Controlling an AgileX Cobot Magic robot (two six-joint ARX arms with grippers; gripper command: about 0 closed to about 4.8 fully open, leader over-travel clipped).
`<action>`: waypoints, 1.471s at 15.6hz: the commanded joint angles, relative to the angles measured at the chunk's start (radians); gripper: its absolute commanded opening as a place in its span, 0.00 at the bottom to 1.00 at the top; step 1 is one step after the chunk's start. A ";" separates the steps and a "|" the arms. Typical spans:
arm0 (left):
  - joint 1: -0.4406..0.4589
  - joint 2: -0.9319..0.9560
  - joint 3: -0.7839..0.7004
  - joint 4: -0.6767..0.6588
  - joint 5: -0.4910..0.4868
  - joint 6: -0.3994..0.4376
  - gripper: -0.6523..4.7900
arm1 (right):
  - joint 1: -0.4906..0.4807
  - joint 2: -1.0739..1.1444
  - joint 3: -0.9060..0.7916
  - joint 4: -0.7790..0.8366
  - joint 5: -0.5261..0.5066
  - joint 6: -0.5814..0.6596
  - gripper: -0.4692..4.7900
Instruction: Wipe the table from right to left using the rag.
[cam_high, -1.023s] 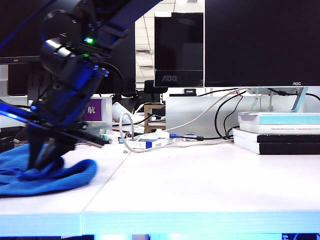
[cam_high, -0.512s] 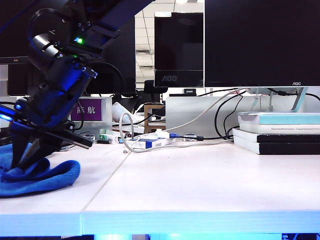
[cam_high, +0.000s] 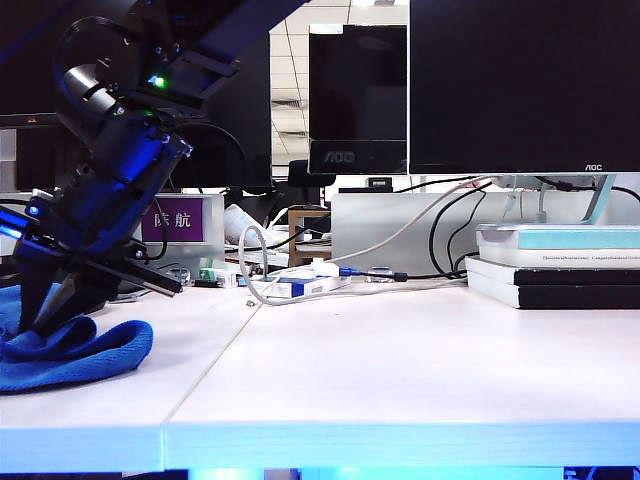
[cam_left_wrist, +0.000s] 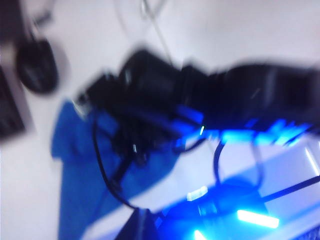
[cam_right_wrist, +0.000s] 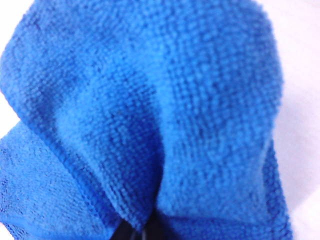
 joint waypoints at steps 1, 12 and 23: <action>0.006 -0.002 -0.105 0.048 -0.002 0.003 0.11 | 0.003 -0.003 0.002 0.011 -0.006 -0.014 0.08; 0.409 -0.001 -0.356 0.299 0.238 0.079 0.11 | 0.006 -0.003 0.001 -0.156 0.093 -0.102 0.08; 0.429 0.057 -0.623 0.525 0.346 0.079 0.11 | 0.027 -0.003 0.001 -0.246 0.235 -0.210 0.08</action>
